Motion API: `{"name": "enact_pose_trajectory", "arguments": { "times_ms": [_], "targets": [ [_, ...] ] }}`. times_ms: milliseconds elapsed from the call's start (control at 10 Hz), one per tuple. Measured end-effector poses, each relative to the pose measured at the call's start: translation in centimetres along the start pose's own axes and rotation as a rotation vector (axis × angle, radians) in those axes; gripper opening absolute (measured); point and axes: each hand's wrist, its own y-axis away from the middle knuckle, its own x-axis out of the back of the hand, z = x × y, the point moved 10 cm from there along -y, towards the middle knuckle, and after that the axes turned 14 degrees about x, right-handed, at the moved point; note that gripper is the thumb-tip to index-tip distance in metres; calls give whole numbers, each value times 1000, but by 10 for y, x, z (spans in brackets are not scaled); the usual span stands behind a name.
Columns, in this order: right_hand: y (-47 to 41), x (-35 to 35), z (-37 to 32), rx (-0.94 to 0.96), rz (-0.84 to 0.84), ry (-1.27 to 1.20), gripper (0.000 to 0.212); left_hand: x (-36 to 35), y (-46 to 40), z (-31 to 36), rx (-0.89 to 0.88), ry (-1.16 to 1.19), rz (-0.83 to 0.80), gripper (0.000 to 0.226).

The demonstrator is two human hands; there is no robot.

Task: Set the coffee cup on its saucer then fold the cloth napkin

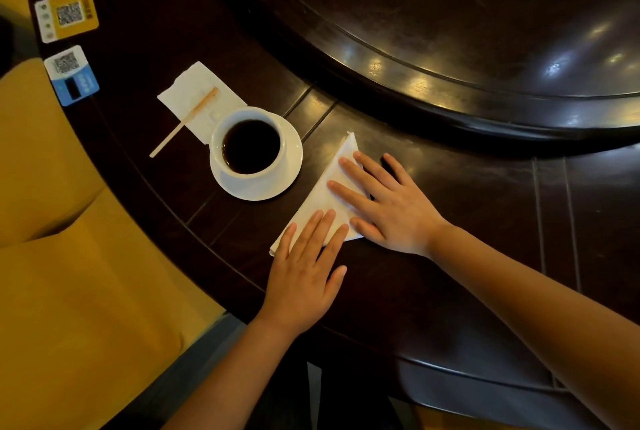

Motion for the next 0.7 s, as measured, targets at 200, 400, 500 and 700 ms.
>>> {"name": "enact_pose_trajectory", "arguments": {
  "times_ms": [200, 400, 500, 700],
  "targets": [
    [0, 1, -1, -12, -29, 2, 57, 3, 0, 2, -6, -22, -36, 55],
    [3, 12, -7, -54, -117, -10, 58, 21, -3, 3, 16, 47, -150, 55],
    [9, 37, -14, -136, -141, -62, 53, 49, -8, 5, -8, 68, -185, 48],
    [38, 62, -34, -362, -149, -184, 30, 81, -2, 9, -38, -76, -315, 31]
  ]
}}
